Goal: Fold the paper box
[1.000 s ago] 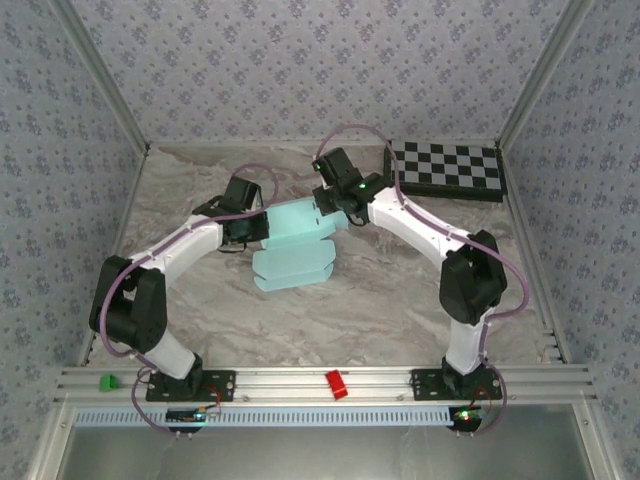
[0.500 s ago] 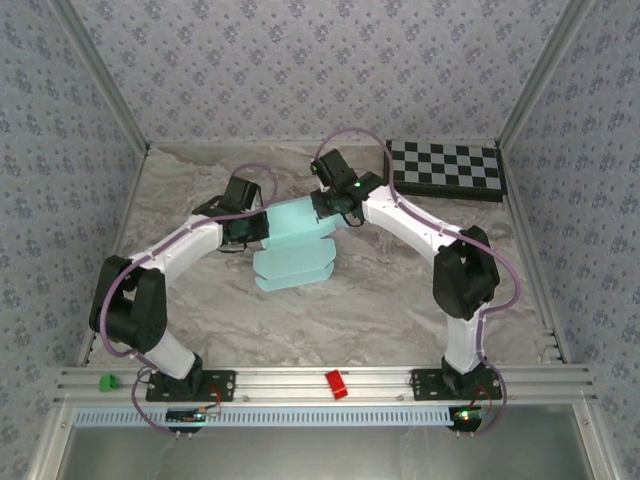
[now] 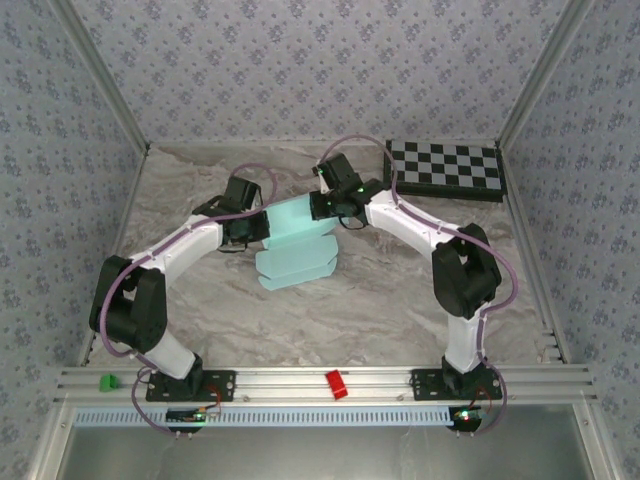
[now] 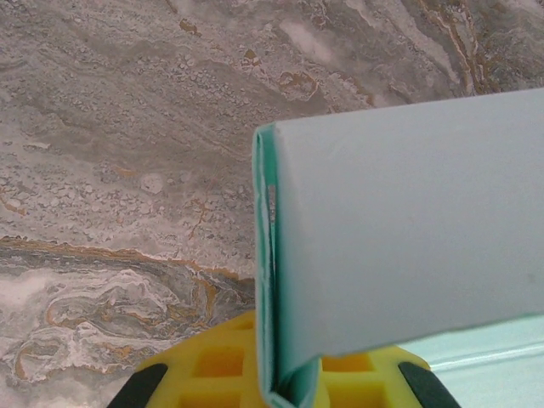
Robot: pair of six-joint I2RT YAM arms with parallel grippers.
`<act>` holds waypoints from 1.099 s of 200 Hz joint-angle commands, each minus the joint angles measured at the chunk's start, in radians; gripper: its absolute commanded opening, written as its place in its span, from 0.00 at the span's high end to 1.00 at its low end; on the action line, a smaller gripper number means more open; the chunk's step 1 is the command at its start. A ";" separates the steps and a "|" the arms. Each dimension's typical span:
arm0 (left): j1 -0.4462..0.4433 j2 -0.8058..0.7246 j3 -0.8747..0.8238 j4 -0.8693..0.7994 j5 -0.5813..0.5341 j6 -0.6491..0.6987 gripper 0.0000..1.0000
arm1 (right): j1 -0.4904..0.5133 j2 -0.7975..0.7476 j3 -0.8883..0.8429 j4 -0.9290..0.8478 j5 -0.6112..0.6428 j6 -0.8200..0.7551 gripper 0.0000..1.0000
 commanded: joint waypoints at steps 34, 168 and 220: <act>-0.006 0.001 0.028 0.033 0.036 -0.024 1.00 | -0.025 -0.033 -0.071 0.152 -0.164 0.104 0.93; -0.008 0.009 0.032 0.029 0.022 -0.019 1.00 | -0.044 -0.081 -0.058 -0.078 0.127 0.005 0.94; -0.007 0.014 0.031 0.024 0.018 -0.017 1.00 | -0.025 -0.069 -0.042 -0.167 0.229 -0.016 0.95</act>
